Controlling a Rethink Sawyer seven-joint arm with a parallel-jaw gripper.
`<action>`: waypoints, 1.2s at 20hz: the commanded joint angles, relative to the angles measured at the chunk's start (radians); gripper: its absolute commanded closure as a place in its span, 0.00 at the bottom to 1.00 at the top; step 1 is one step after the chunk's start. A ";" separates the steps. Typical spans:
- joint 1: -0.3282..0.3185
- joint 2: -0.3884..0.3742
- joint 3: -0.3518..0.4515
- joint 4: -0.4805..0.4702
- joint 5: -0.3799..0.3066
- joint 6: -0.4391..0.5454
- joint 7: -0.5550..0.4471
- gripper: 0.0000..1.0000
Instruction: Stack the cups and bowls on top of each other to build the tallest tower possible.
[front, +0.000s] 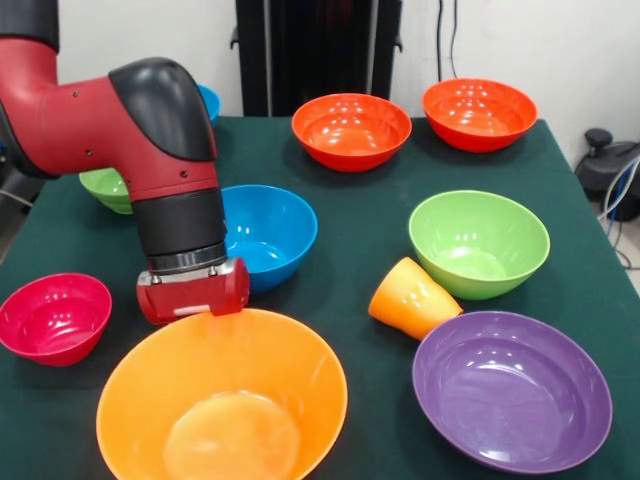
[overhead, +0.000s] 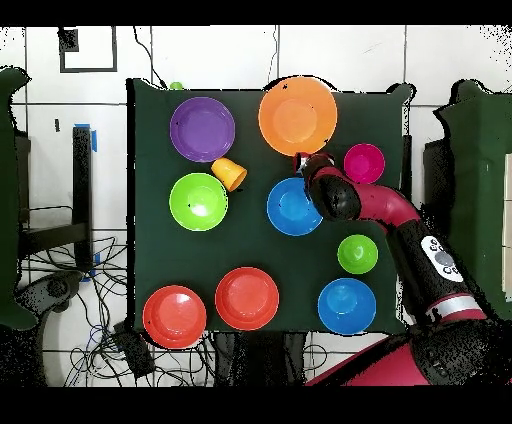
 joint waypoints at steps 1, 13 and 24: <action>0.077 0.140 -0.056 -0.195 -0.034 0.090 -0.049 1.00; -0.034 -0.085 -0.066 0.115 0.037 0.581 -0.337 1.00; -0.001 -0.180 -0.079 0.127 -0.052 1.012 -0.475 1.00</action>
